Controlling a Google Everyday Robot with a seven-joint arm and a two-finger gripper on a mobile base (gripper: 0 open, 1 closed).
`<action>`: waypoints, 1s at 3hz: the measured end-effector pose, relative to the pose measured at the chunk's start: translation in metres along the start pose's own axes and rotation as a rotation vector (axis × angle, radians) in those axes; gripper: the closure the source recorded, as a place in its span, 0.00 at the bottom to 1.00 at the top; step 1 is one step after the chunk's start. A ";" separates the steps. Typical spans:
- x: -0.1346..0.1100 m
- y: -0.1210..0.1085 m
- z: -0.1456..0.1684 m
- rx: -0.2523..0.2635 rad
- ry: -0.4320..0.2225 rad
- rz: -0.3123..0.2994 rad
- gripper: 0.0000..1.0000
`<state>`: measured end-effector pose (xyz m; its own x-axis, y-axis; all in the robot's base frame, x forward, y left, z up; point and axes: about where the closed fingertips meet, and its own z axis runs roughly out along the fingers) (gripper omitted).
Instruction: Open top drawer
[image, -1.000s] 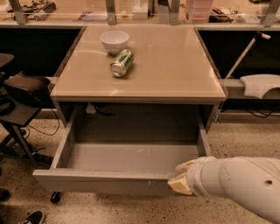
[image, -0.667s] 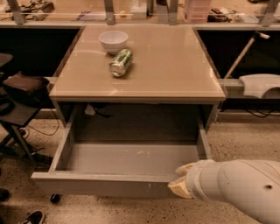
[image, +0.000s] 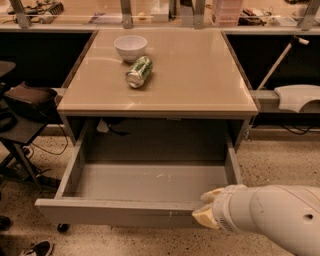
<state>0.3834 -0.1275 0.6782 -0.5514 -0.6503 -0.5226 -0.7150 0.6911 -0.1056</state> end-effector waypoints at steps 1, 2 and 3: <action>0.000 0.000 0.000 0.000 0.000 0.000 0.81; 0.000 0.000 0.000 0.000 0.000 0.000 0.58; 0.000 0.000 0.000 0.000 0.000 0.000 0.35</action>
Offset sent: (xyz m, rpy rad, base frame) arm 0.0000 0.0000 0.0000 0.0000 0.0000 0.0000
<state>0.3834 -0.1275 0.6782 -0.5513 -0.6504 -0.5225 -0.7151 0.6910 -0.1057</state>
